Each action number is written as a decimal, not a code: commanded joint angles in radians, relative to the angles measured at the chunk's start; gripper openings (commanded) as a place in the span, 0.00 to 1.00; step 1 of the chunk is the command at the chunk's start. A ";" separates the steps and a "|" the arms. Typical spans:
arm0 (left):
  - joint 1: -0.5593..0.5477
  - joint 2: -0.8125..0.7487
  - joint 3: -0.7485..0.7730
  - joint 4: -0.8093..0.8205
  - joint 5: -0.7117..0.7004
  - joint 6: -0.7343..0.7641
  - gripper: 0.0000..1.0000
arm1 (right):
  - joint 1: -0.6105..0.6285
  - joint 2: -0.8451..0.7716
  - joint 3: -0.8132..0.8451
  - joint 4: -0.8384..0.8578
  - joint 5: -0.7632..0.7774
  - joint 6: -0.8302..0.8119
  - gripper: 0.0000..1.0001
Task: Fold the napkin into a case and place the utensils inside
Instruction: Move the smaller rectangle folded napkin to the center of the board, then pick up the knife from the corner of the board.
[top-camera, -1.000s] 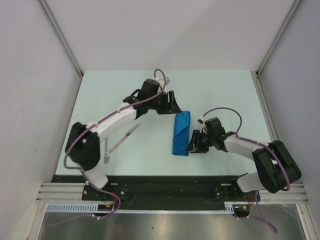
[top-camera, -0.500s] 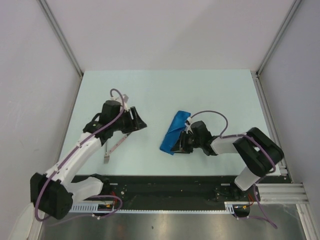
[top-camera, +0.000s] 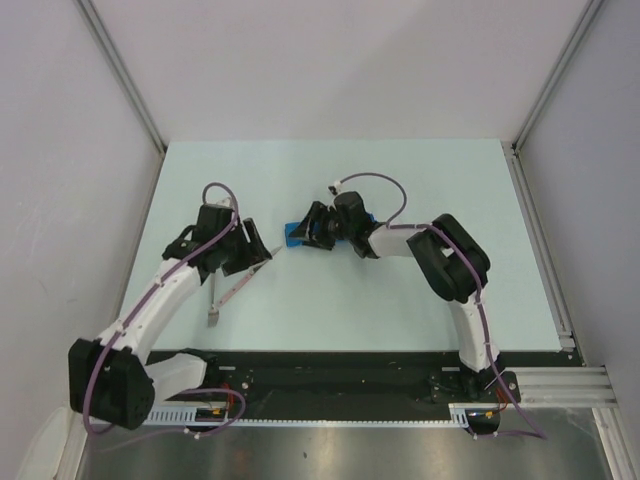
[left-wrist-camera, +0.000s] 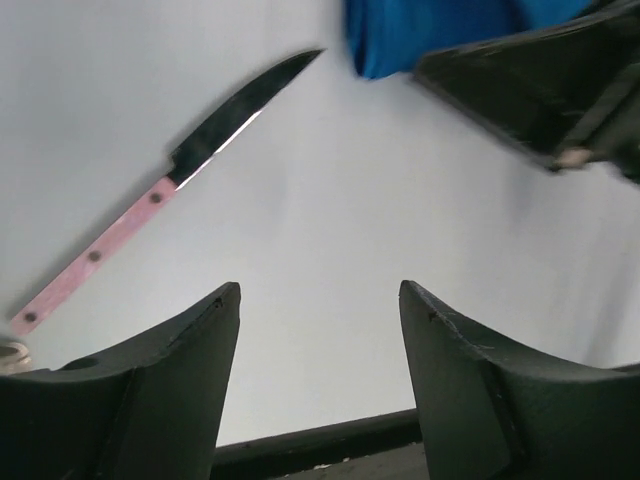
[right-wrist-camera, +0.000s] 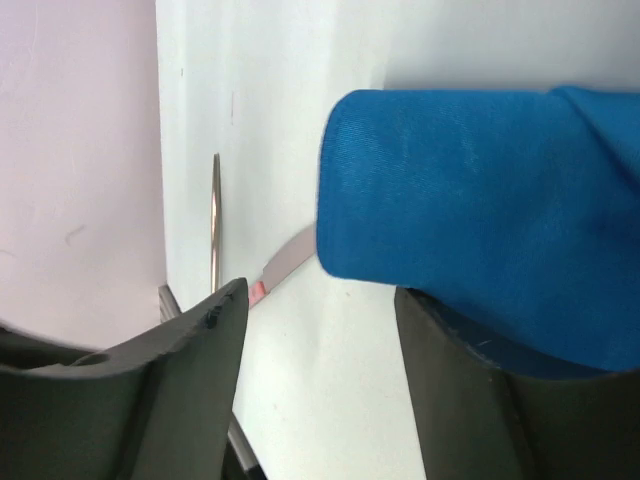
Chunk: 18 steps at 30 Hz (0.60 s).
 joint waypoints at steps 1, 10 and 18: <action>0.016 0.137 0.059 -0.079 -0.142 0.013 0.71 | -0.026 -0.067 0.047 -0.203 -0.082 -0.153 0.71; 0.016 0.462 0.205 -0.225 -0.331 0.214 0.72 | -0.076 -0.561 -0.274 -0.417 -0.116 -0.387 1.00; 0.017 0.566 0.246 -0.210 -0.292 0.406 0.69 | -0.104 -0.778 -0.505 -0.380 -0.214 -0.416 1.00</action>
